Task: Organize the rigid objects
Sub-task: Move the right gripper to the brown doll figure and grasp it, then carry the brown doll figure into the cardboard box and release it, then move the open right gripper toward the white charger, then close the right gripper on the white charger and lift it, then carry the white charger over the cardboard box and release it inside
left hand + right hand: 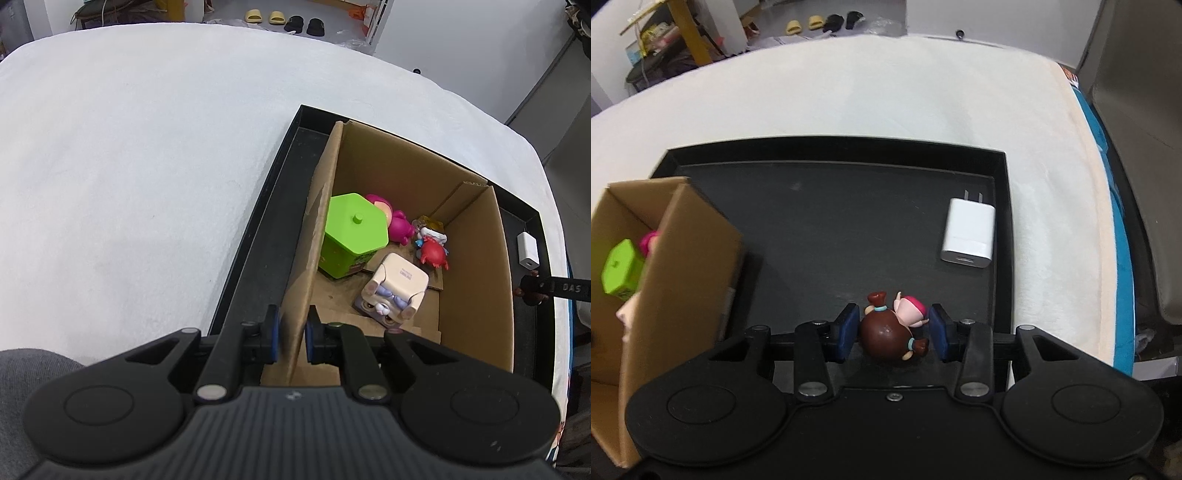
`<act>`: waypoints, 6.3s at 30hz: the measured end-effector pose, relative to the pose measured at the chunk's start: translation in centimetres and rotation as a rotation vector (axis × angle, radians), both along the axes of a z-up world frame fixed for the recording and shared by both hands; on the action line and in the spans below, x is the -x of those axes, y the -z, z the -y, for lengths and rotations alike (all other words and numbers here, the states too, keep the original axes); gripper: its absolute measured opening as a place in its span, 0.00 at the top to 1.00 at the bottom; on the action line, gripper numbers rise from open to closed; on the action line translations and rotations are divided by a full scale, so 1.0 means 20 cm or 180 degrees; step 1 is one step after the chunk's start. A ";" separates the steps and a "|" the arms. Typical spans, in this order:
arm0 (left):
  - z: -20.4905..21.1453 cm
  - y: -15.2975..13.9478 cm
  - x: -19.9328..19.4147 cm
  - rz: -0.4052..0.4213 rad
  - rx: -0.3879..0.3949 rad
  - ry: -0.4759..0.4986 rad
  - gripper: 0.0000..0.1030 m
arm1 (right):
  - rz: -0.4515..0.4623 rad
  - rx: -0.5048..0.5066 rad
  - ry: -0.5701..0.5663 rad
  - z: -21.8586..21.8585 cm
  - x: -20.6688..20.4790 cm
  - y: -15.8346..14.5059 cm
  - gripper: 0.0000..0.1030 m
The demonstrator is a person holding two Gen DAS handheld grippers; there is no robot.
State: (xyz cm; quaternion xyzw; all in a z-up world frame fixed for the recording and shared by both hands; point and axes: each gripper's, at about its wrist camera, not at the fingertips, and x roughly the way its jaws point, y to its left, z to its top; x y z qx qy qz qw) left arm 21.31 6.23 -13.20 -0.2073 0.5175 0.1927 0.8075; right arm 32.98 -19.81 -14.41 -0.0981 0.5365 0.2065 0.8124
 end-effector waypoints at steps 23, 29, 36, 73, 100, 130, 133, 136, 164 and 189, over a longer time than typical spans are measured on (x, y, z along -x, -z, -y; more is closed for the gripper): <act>0.04 -0.01 -0.01 -0.0031 -0.0081 0.0057 0.88 | 0.0357 -0.0884 -0.0399 -0.21 0.22 -0.41 0.61; 0.03 0.00 -0.01 -0.0032 -0.0075 0.0071 0.89 | 0.0272 -0.0929 -0.0435 -0.27 0.21 -0.40 0.61; 0.00 0.00 0.00 0.0001 0.0025 0.0050 0.88 | 0.0209 -0.0939 -0.0454 -0.39 0.21 -0.37 0.60; -0.06 -0.01 0.04 0.0113 0.0205 -0.0084 0.87 | 0.0257 -0.0638 -0.0291 -0.19 0.12 -0.44 0.31; -0.02 -0.02 0.02 0.0087 0.0075 -0.0063 0.87 | 0.0014 -0.0949 0.0369 0.27 -0.15 -0.19 0.37; -0.03 -0.01 0.02 0.0091 0.0109 -0.0025 0.87 | 0.0223 0.0137 0.0506 0.05 -0.38 0.20 0.47; -0.03 -0.01 0.03 0.0090 0.0116 -0.0032 0.87 | 0.0219 0.0166 0.0556 0.06 -0.38 0.20 0.65; -0.03 -0.01 0.03 0.0090 0.0101 -0.0030 0.87 | 0.0141 0.0070 0.0588 0.10 -0.37 0.19 0.65; -0.01 -0.01 0.01 0.0018 0.0064 -0.0021 0.87 | -0.0239 0.0071 0.0351 0.11 -0.17 0.15 0.64; 0.03 -0.02 -0.02 -0.0099 -0.0063 -0.0019 0.88 | -0.0156 -0.0322 0.0190 0.11 -0.08 0.00 0.65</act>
